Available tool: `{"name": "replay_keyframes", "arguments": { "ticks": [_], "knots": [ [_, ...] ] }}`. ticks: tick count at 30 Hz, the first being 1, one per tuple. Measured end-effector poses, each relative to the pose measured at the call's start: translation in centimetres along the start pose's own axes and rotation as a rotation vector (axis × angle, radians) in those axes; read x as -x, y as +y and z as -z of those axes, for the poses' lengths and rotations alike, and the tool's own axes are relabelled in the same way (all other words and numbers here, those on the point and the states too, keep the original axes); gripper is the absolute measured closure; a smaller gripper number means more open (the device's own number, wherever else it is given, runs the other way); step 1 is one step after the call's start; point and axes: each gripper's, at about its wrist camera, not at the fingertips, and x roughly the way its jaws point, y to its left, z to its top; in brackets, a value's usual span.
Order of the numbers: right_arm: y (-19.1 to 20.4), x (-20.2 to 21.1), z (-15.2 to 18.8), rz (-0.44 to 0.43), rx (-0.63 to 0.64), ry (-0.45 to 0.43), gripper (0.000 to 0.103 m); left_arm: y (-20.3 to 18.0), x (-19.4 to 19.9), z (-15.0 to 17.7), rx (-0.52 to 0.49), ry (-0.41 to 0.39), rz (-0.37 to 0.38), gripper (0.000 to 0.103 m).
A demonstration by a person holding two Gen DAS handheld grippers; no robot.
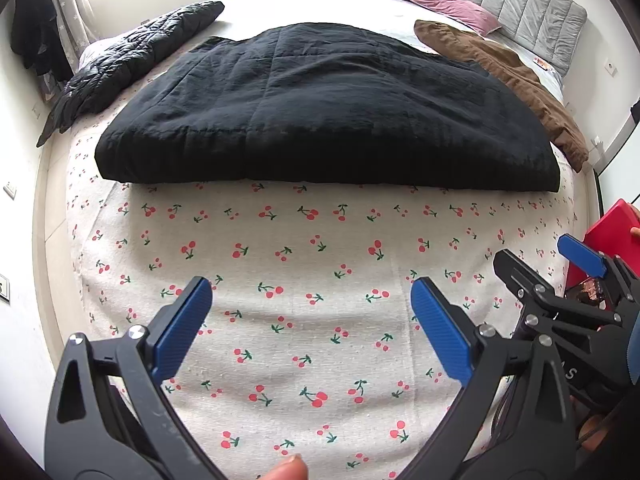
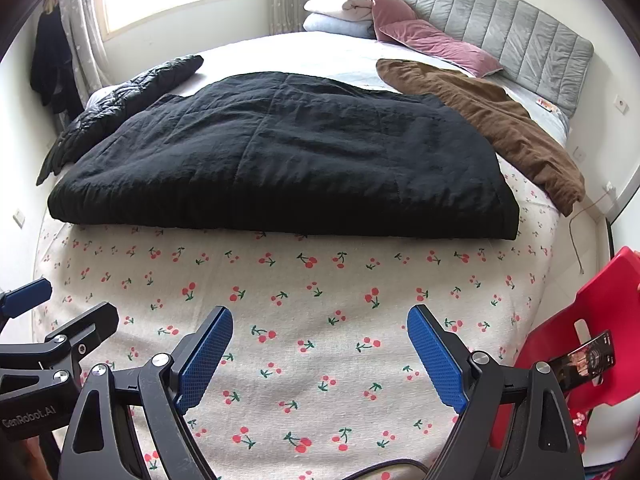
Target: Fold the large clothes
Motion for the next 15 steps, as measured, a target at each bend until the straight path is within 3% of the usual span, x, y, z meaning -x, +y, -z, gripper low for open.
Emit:
{"name": "replay_keyframes", "arguments": {
  "ticks": [15],
  "knots": [
    [-0.24, -0.25, 0.10, -0.003, -0.003, 0.004, 0.013, -0.11, -0.12, 0.12, -0.006, 0.005, 0.000, 0.004]
  ]
}}
